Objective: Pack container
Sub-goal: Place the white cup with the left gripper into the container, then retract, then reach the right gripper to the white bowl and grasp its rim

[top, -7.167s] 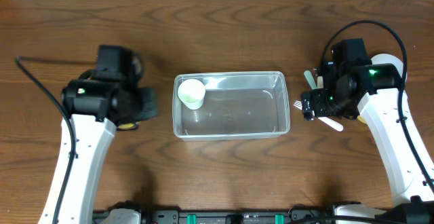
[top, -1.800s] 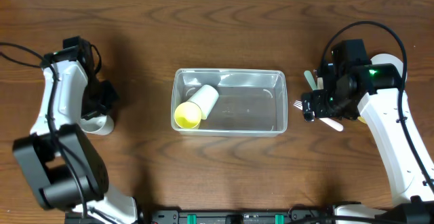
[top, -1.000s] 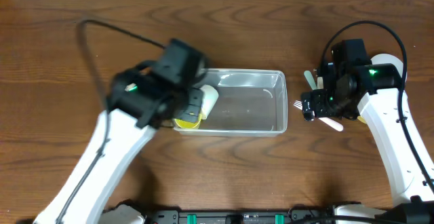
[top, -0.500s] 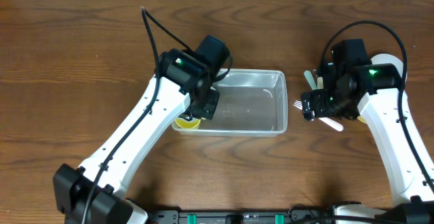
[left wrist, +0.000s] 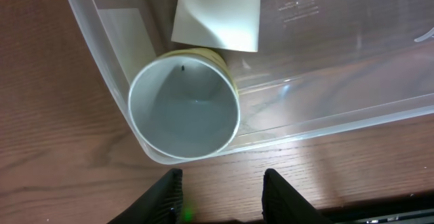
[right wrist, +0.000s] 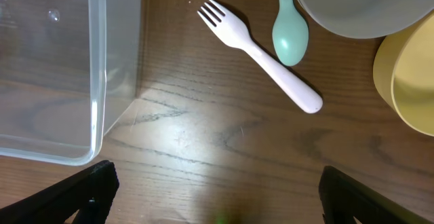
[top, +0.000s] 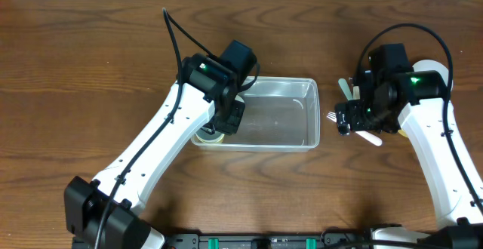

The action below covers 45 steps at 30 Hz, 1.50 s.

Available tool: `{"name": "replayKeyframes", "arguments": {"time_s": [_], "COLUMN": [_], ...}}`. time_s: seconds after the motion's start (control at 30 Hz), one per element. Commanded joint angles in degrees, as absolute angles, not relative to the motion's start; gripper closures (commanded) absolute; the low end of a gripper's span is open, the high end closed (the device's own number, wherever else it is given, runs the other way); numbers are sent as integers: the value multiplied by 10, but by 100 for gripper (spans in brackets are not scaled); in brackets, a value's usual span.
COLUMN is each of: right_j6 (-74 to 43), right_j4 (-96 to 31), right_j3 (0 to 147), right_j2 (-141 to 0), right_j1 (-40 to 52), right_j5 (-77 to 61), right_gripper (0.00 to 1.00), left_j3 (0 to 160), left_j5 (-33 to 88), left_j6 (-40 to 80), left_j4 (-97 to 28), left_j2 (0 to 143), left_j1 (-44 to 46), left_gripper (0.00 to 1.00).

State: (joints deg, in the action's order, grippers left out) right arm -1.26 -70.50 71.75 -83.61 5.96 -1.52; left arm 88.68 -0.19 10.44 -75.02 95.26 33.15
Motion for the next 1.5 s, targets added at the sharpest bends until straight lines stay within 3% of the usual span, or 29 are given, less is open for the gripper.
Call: {"name": "replayKeyframes", "arguments": {"time_s": [0.0, 0.23, 0.57, 0.8, 1.0, 1.27, 1.47], "right_j6": [-10, -31, -139, -103, -50, -16, -17], "right_j4": [-705, -700, -677, -647, -653, -744, -741], "right_j3": [725, 725, 792, 799, 832, 1045, 1061], "right_j2": [-835, -831, -691, -629, -748, -1015, -1131], "right_j1": [60, 59, 32, -19, -36, -37, -19], "right_j5": [-13, -5, 102, 55, 36, 18, 17], "right_gripper": [4, 1, 1, 1, 1, 1, 1], "left_j3": [884, 884, 883, 806, 708, 680, 680], "left_j5": [-15, -83, -81, 26, 69, 69, 69], "left_j6": [101, 128, 119, 82, 74, 74, 74], "left_j4": [-754, -745, -715, -671, -621, -600, -601], "left_j2": [952, 886, 721, 656, 657, 663, 671], "left_j1": [332, 296, 90, -27, -64, -65, -65], "left_gripper": [64, 64, 59, 59, 59, 59, 59]}}
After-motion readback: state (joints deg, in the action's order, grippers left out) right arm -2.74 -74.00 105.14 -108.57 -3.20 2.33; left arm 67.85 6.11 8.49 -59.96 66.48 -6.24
